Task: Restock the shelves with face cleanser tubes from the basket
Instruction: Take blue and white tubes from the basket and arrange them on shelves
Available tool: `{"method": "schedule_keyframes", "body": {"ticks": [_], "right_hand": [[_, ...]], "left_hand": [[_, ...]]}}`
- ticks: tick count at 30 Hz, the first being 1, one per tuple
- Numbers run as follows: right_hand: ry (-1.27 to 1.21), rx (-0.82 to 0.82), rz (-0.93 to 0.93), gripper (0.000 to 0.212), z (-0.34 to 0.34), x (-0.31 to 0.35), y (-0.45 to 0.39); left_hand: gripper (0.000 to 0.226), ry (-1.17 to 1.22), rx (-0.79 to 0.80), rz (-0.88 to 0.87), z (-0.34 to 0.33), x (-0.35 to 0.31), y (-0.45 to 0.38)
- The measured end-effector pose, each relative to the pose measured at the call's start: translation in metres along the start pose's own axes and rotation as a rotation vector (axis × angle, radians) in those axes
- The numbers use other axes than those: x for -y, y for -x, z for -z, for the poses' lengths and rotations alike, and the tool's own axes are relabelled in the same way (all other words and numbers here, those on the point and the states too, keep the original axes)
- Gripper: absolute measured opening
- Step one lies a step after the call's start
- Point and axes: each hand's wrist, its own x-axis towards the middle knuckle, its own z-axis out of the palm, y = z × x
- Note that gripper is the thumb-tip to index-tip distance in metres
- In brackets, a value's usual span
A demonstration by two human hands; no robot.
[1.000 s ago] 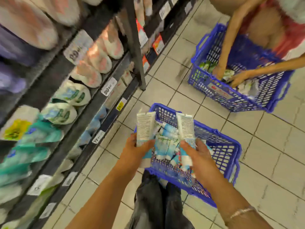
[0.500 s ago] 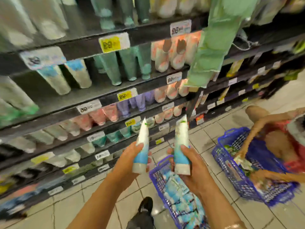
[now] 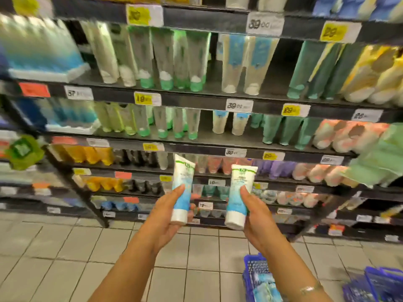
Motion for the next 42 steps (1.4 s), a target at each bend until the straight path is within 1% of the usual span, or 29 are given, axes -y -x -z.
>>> {"method": "schedule_keyframes", "body": {"ticks": [3, 6, 8, 9, 12, 14, 17, 19, 21, 23, 25, 28, 31, 33, 36, 38, 42], "right_hand": [[0.069, 0.096, -0.009, 0.036, -0.047, -0.011, -0.016], [0.136, 0.175, -0.007, 0.036, -0.096, -0.027, -0.032], [0.165, 0.206, -0.017, 0.036, -0.129, -0.041, -0.046], [0.18, 0.215, -0.023, 0.034, -0.146, -0.048, -0.054], [0.227, 0.217, -0.042, 0.019, -0.199, -0.07, -0.078], [0.197, 0.23, -0.06, 0.017, -0.234, -0.083, -0.093], [0.161, 0.244, -0.078, 0.013, -0.281, -0.099, -0.114], [0.168, 0.267, -0.092, 0.013, -0.307, -0.107, -0.128], [0.213, 0.294, -0.105, 0.017, -0.329, -0.112, -0.141], [0.282, 0.305, -0.106, 0.021, -0.347, -0.115, -0.158], [0.344, 0.323, -0.096, 0.018, -0.363, -0.118, -0.179], [0.427, 0.38, -0.12, 0.011, -0.388, -0.12, -0.214], [0.521, 0.404, -0.109, 0.016, -0.415, -0.122, -0.249], [0.579, 0.396, -0.068, 0.02, -0.434, -0.125, -0.271], [0.596, 0.395, -0.042, 0.026, -0.461, -0.131, -0.295], [0.634, 0.375, 0.027, 0.026, -0.477, -0.136, -0.307], [0.635, 0.245, 0.112, 0.023, -0.503, -0.147, -0.323]], "left_hand": [[0.021, 0.083, -0.103, -0.037, 0.039, -0.028, 0.003], [0.021, 0.132, -0.171, -0.046, 0.085, -0.057, 0.007], [0.024, 0.122, -0.207, -0.065, 0.119, -0.078, 0.007], [0.024, 0.107, -0.211, -0.085, 0.136, -0.089, 0.007], [0.018, 0.048, -0.177, -0.157, 0.184, -0.126, 0.006], [0.019, 0.021, -0.171, -0.192, 0.213, -0.15, 0.007], [0.029, -0.006, -0.166, -0.244, 0.25, -0.182, 0.007], [0.028, -0.003, -0.182, -0.258, 0.271, -0.2, 0.003], [0.028, 0.036, -0.189, -0.253, 0.285, -0.214, -0.003], [0.037, 0.092, -0.19, -0.24, 0.293, -0.226, -0.011], [0.042, 0.137, -0.199, -0.235, 0.299, -0.235, -0.022], [0.038, 0.176, -0.237, -0.242, 0.307, -0.246, -0.04], [0.036, 0.188, -0.274, -0.271, 0.314, -0.256, -0.055], [0.036, 0.188, -0.31, -0.295, 0.319, -0.264, -0.063], [0.041, 0.169, -0.365, -0.322, 0.329, -0.274, -0.072], [0.044, 0.165, -0.381, -0.326, 0.335, -0.278, -0.076], [0.046, 0.143, -0.366, -0.324, 0.348, -0.285, -0.083]]}}
